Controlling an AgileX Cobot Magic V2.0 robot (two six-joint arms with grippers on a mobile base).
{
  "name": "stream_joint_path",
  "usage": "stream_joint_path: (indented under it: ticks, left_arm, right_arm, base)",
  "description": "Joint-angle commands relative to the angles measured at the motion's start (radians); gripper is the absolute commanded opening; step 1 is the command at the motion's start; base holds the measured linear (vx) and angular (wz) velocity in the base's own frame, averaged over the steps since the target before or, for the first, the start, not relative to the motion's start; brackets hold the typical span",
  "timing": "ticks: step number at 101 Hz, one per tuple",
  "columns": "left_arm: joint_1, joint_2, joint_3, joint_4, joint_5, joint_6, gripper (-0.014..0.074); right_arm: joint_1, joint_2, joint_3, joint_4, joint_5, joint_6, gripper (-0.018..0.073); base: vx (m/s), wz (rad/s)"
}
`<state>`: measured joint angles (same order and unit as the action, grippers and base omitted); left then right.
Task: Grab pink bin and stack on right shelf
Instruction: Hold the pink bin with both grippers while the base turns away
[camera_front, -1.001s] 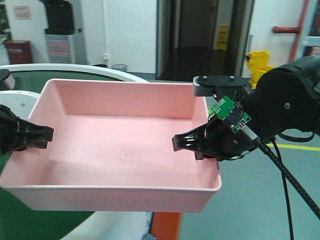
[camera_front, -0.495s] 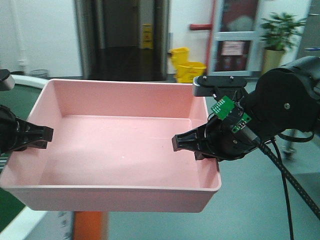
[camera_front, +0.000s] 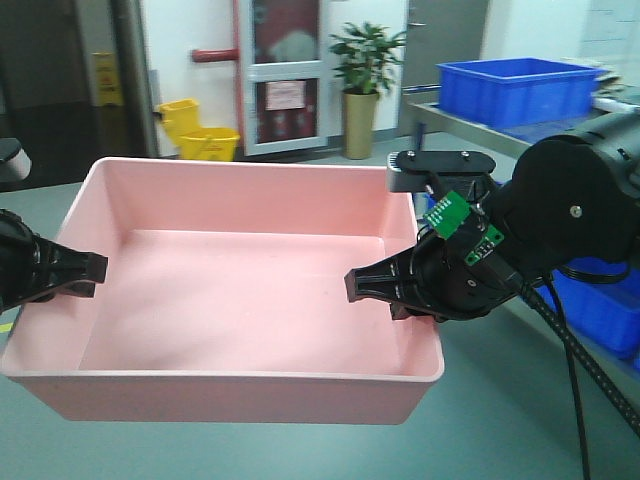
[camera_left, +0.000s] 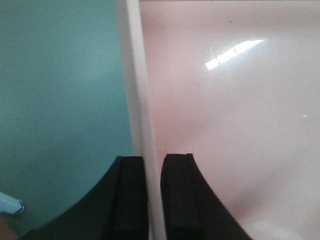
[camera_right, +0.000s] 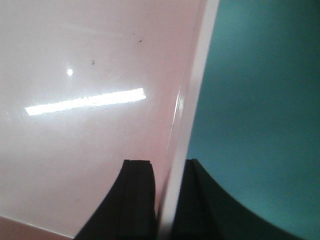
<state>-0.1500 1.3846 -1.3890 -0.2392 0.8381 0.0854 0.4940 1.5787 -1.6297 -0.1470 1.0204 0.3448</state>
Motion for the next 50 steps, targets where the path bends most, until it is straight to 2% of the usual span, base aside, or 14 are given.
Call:
stream_joint_path:
  ticks: [1,25,50]
  left_arm:
    - [-0.001,-0.038,-0.033,-0.027,-0.089,0.009,-0.0005]
    - [-0.001,-0.038,-0.033,-0.027,-0.089,0.009,-0.0005]
    - [-0.001,-0.038,-0.033,-0.027,-0.089,0.009,-0.0005]
  right_arm:
    - [-0.007,-0.050,-0.033,-0.031,-0.073,-0.019,-0.0008]
    - [-0.007,-0.050,-0.033,-0.031,-0.071,-0.019,-0.0008]
    - [-0.007,-0.050,-0.033,-0.030,-0.060,-0.019,-0.0008]
  base:
    - [0.22,-0.57]
    - [0.24,-0.43]
    - [0.30,-0.16]
